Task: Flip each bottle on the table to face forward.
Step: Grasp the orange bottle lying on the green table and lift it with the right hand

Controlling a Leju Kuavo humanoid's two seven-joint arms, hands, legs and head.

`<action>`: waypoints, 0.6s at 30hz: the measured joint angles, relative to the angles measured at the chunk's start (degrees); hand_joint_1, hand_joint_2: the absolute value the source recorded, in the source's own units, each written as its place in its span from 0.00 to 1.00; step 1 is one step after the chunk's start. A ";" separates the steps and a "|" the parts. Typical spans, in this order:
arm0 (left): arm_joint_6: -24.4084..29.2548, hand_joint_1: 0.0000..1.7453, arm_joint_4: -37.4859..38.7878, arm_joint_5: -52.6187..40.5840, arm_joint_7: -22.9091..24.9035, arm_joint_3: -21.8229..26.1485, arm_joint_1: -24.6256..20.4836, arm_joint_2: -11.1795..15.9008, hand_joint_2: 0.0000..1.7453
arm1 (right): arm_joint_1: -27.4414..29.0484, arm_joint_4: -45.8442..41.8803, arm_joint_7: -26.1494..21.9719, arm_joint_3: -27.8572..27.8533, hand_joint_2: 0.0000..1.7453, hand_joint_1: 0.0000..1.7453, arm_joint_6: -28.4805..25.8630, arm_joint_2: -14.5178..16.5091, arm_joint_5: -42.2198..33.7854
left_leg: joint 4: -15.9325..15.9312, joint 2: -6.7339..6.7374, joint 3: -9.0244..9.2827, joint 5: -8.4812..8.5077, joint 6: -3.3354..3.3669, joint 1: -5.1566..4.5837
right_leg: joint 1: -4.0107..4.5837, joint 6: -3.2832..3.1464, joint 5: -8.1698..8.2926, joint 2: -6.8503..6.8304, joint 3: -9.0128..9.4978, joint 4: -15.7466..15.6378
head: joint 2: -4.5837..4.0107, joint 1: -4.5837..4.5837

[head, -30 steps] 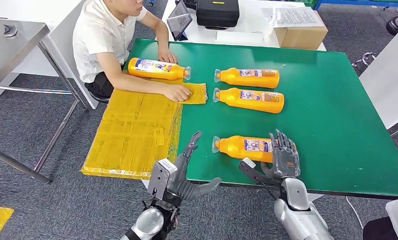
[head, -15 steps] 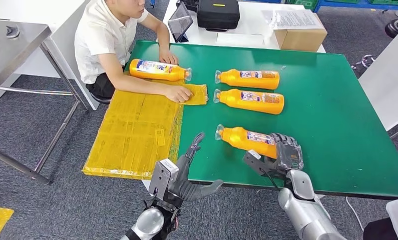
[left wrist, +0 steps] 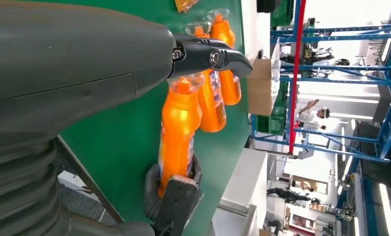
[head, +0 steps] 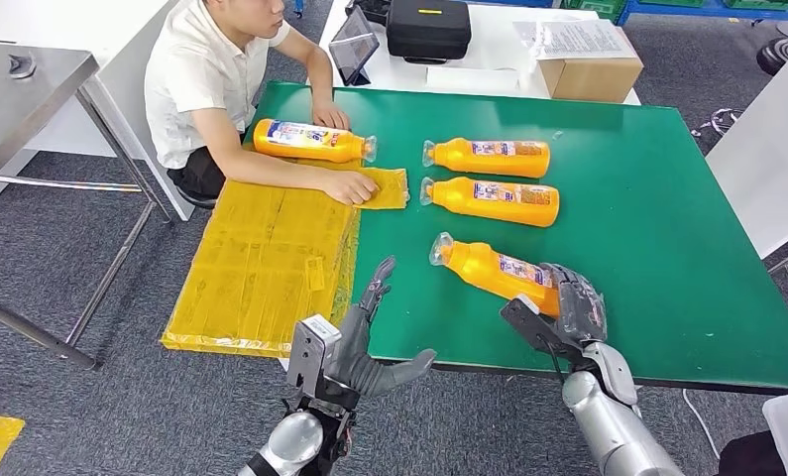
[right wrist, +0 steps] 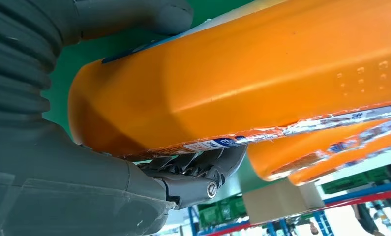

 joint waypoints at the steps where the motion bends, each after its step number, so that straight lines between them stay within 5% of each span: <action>1: 0.42 0.00 -0.01 0.25 -0.40 0.03 0.02 0.00 1.00 | 0.33 -0.65 -0.50 -0.11 1.00 1.00 0.33 0.22 -0.79 | 0.00 0.04 0.00 -0.01 0.00 0.01 | 0.01 0.00 0.00 0.04 -0.01 0.00 | 0.00 -0.01; 9: 6.73 0.00 -0.28 14.54 -2.34 4.79 2.75 0.01 1.00 | 8.24 -14.99 -3.90 0.35 1.00 1.00 0.98 3.18 -11.04 | -0.01 0.01 -0.27 0.01 -0.05 0.11 | 0.12 -0.02 -0.02 0.04 -0.22 0.05 | 0.00 -0.02; 18: -0.98 0.00 0.80 26.85 4.05 6.48 4.28 0.37 1.00 | 12.95 -27.94 -6.65 7.88 1.00 1.00 4.36 6.17 -18.94 | -0.01 -0.07 -0.81 0.04 -0.05 0.09 | 0.08 -0.02 -0.03 0.01 -0.73 0.08 | 0.00 -0.01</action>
